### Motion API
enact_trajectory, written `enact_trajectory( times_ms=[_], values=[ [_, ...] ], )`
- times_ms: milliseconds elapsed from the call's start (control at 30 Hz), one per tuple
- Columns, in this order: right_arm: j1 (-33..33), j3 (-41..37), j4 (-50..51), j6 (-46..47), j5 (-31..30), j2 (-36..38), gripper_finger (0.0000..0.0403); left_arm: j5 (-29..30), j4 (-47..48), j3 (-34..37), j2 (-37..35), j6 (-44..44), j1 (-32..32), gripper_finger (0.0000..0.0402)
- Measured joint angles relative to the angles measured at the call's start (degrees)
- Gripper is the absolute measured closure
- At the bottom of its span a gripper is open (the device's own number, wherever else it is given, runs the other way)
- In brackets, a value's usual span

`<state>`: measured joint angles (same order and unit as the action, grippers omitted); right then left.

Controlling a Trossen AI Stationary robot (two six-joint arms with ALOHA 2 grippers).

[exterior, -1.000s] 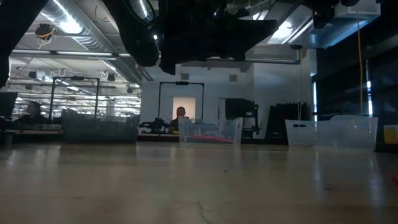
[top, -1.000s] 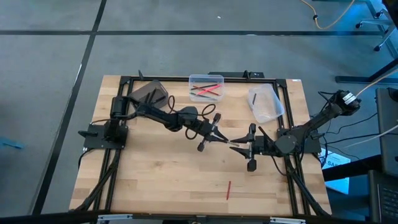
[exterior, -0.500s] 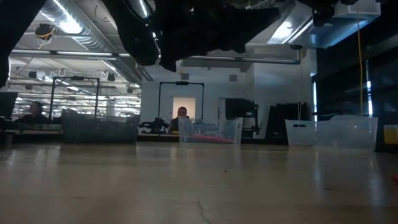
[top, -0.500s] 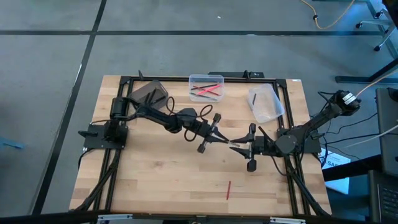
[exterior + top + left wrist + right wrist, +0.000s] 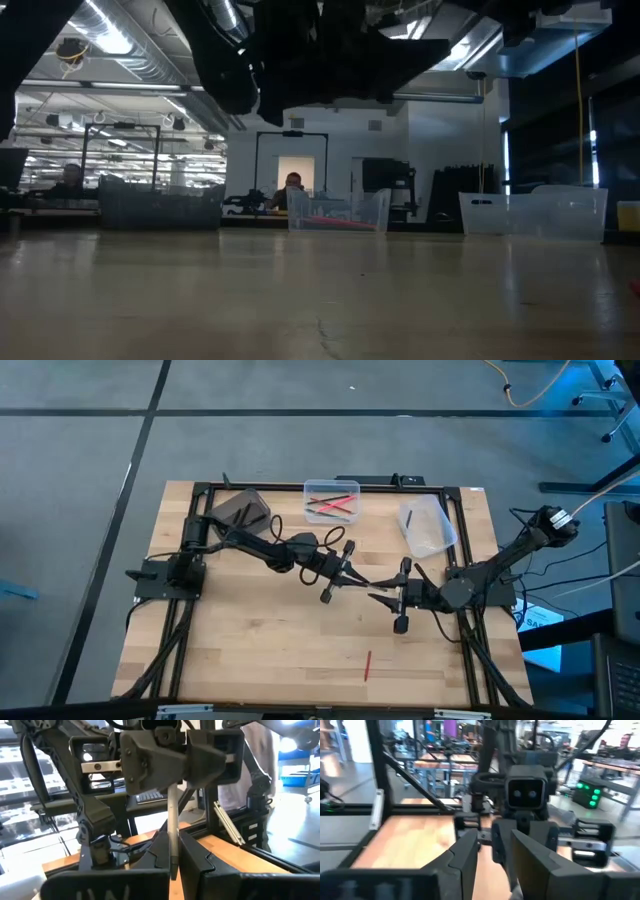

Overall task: Sort crayons/erasers/pens/pencils in bins
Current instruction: Put the gray crayon into the right transparent bin

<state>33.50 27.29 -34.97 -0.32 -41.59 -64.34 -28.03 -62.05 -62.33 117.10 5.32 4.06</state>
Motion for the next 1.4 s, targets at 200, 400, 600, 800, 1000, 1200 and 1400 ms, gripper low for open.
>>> enact_trajectory(
  times_ms=[200, 400, 600, 800, 1000, 1200, 1400],
  values=[
    [0.0, 0.0, -0.1, -0.4, -2.4, -0.8, 0.0283, -1.5, 0.5, 0.0, 0.0, -0.8, 1.1, 0.0397],
    [0.0, 0.0, -1.2, -1.8, -2.8, -0.8, 0.0282, -2.2, 0.3, 0.0, 0.0, -2.2, 2.1, 0.0399],
    [0.0, 0.0, -1.3, -1.8, -2.3, -0.7, 0.0282, -1.6, -4.6, 0.0, 0.0, -3.3, 0.7, 0.0398],
    [0.0, 0.0, -2.4, -3.0, -1.9, -0.8, 0.0282, -1.9, -5.9, 0.0, -0.1, -3.5, 0.5, 0.0398],
    [-0.8, 0.0, -2.3, -2.7, 0.2, -1.5, 0.0246, -3.9, -6.8, 0.0, -0.1, -3.8, 0.4, 0.0399],
    [-0.3, 0.0, -2.5, -4.5, -3.3, -1.5, 0.0207, -5.6, -6.8, 0.0, -0.1, -4.8, 0.4, 0.0398],
    [-0.2, 0.0, -2.5, -5.2, -1.9, -1.5, 0.0261, -6.3, -7.7, 0.0, -0.2, -5.2, 0.4, 0.0397]
  ],
)
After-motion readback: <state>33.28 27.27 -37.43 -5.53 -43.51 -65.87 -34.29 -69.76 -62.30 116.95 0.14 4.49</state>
